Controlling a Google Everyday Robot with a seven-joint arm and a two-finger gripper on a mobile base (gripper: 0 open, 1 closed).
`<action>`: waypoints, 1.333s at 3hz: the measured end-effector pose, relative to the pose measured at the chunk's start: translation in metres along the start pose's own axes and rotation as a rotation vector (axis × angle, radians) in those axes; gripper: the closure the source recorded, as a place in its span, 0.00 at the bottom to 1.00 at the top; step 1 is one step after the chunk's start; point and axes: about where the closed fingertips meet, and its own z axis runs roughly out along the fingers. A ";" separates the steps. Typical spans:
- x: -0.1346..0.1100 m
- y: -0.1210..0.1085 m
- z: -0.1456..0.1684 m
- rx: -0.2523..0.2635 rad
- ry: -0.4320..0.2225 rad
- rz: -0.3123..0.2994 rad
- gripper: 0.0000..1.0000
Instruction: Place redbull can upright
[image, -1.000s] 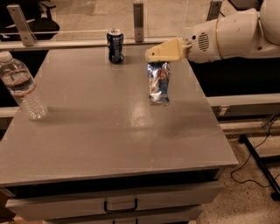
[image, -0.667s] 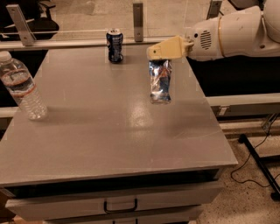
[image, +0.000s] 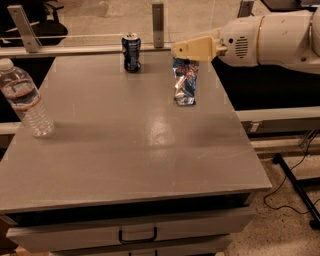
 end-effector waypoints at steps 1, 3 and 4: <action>-0.008 0.001 -0.001 -0.009 -0.060 -0.159 1.00; 0.004 -0.002 0.005 0.007 -0.109 -0.474 1.00; 0.018 -0.014 0.013 -0.031 -0.185 -0.503 1.00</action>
Offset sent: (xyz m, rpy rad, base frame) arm -0.0034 0.0050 0.0058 -0.2460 -0.5477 0.1422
